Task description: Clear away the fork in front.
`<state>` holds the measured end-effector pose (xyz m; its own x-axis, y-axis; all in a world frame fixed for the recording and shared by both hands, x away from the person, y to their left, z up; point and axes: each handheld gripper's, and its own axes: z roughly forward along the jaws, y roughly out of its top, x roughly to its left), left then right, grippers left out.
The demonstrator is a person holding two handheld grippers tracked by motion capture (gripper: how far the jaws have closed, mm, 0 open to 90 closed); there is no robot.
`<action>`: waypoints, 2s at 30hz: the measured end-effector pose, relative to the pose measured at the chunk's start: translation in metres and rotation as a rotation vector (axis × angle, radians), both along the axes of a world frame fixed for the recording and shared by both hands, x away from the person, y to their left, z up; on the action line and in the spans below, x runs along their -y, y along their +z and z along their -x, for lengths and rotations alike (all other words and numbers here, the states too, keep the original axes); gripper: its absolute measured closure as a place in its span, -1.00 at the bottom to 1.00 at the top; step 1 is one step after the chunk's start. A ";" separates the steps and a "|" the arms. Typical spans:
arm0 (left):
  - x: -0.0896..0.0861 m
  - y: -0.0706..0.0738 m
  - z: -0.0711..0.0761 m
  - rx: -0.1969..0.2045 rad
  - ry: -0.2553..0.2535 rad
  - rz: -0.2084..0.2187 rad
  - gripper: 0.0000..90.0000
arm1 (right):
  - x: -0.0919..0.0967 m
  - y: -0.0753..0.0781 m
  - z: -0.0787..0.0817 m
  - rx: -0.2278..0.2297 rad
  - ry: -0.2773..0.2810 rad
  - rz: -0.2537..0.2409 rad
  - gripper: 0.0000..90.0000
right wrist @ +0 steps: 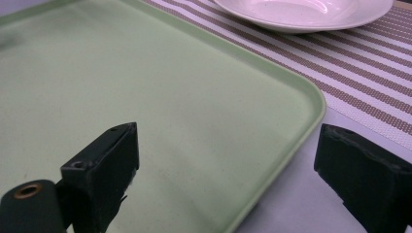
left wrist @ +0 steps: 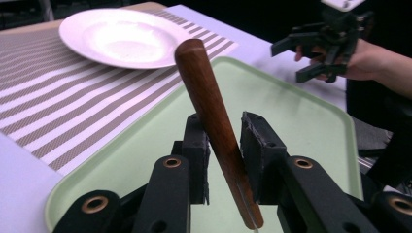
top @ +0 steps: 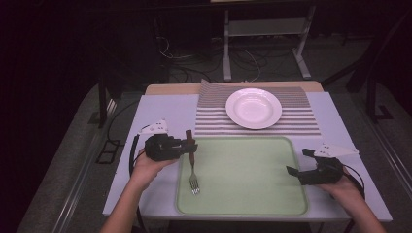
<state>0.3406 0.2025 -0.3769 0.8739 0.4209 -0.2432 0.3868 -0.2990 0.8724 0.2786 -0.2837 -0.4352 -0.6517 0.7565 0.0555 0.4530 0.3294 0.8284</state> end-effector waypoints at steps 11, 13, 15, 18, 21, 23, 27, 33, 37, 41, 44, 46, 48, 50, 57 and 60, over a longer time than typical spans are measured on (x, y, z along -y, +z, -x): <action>0.011 -0.032 -0.022 -0.102 0.008 -0.055 0.43 | 0.000 -0.001 0.000 -0.004 -0.004 0.008 -0.80; 0.011 -0.035 -0.022 -0.115 0.009 -0.048 0.43 | 0.000 -0.001 0.000 -0.003 0.002 0.014 -0.80; 0.011 -0.038 -0.022 -0.124 0.013 -0.045 0.42 | -0.001 -0.001 -0.001 -0.002 0.005 0.017 -0.79; 0.012 -0.039 -0.021 -0.128 0.011 -0.053 0.42 | -0.002 -0.001 0.000 -0.002 0.007 0.016 -0.79; 0.013 -0.041 -0.020 -0.133 0.006 -0.055 0.41 | -0.002 -0.002 -0.001 -0.001 0.014 0.023 -0.79; 0.014 -0.043 -0.020 -0.140 0.003 -0.061 0.41 | -0.003 -0.002 -0.001 -0.004 0.018 0.026 -0.79; 0.014 -0.047 -0.020 -0.154 0.005 -0.072 0.39 | -0.004 -0.002 -0.001 -0.004 0.020 0.030 -0.79; 0.012 -0.053 -0.022 -0.194 0.026 -0.086 0.37 | -0.004 -0.003 -0.001 -0.006 0.020 0.034 -0.79; 0.011 -0.057 -0.023 -0.222 0.034 -0.111 0.35 | -0.004 -0.003 -0.001 -0.006 0.022 0.036 -0.79; 0.012 -0.062 -0.023 -0.242 0.039 -0.139 0.34 | -0.004 -0.003 -0.001 -0.006 0.025 0.040 -0.79; 0.013 -0.064 -0.024 -0.252 0.039 -0.156 0.34 | -0.004 -0.004 -0.001 -0.008 0.025 0.041 -0.79; 0.014 -0.065 -0.024 -0.258 0.039 -0.163 0.34 | -0.004 -0.004 -0.001 -0.007 0.025 0.041 -0.79; 0.015 -0.066 -0.024 -0.262 0.037 -0.168 0.34 | -0.004 -0.004 -0.002 -0.006 0.024 0.041 -0.79; 0.016 -0.066 -0.024 -0.265 0.036 -0.174 0.34 | -0.005 -0.004 -0.001 -0.006 0.025 0.041 -0.79; 0.019 -0.069 -0.024 -0.269 0.027 -0.201 0.32 | -0.005 -0.004 -0.001 -0.007 0.025 0.040 -0.79; 0.019 -0.069 -0.024 -0.266 0.027 -0.206 0.31 | -0.005 -0.004 -0.001 -0.006 0.025 0.040 -0.79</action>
<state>0.3646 0.1836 -0.4463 0.7793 0.5065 -0.3690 0.6028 -0.4449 0.6623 0.2798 -0.2791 -0.4388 -0.6705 0.7414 0.0295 0.4494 0.3741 0.8113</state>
